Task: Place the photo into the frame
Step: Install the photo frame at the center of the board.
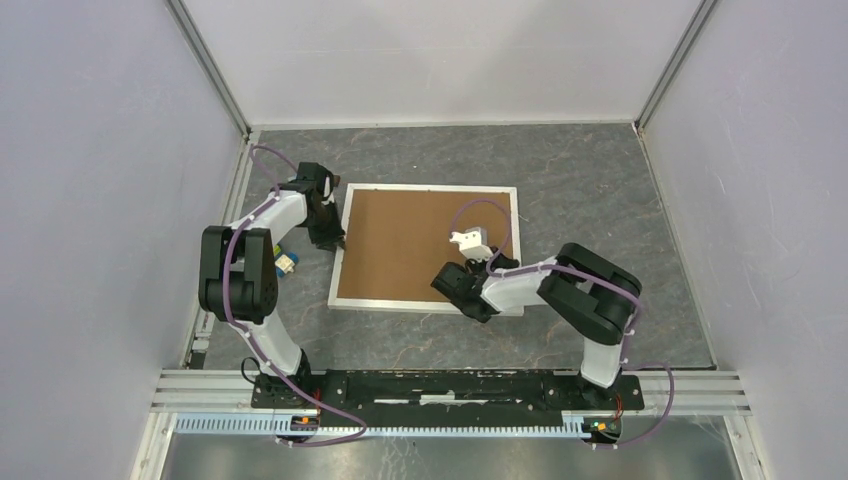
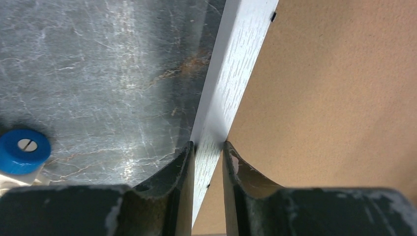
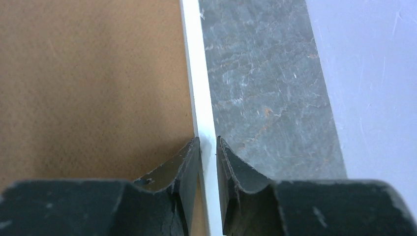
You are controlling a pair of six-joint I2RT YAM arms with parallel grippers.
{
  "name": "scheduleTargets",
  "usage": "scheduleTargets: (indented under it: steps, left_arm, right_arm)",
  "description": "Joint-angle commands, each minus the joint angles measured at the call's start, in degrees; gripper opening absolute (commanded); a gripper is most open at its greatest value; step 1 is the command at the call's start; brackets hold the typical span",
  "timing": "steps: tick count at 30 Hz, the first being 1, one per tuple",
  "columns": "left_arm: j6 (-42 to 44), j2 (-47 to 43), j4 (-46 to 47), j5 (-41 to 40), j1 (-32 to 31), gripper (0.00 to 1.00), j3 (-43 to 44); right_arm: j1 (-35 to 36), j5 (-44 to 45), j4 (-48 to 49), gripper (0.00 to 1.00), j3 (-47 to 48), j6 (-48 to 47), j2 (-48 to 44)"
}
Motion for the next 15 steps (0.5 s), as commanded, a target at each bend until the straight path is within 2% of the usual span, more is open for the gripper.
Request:
scheduleTargets:
  steps: [1, 4, 8, 9, 12, 15]
  left_arm:
    - [0.38, -1.21, -0.11, 7.96, -1.97, 0.34, -1.1]
    - [1.29, -0.97, -2.07, 5.52, -1.68, 0.37, 0.09]
    - [0.41, -2.05, -3.11, 7.32, -0.06, 0.4, 1.61]
    - [0.17, -2.66, -3.25, 6.86, 0.07, 0.42, 1.9]
    - [-0.11, -3.5, -3.77, 5.54, 0.3, 0.49, 3.2]
    - [-0.16, -2.36, -3.83, 4.12, 0.63, 0.55, 4.13]
  right_arm:
    - [-0.54, -32.95, -14.69, 0.32, 0.01, -0.72, -5.02]
    - [-5.01, -37.65, -14.89, 0.36, 4.09, -6.38, -14.84]
    - [-12.75, -47.11, -14.08, 0.43, 8.58, -14.16, -24.93]
    - [-14.89, -49.33, -13.27, 0.48, 8.72, -15.62, -27.32]
    - [-21.88, -57.14, -8.9, 0.64, 7.24, -20.2, -31.15]
    - [-29.79, -68.01, -5.6, 0.66, 7.08, -22.67, -30.14]
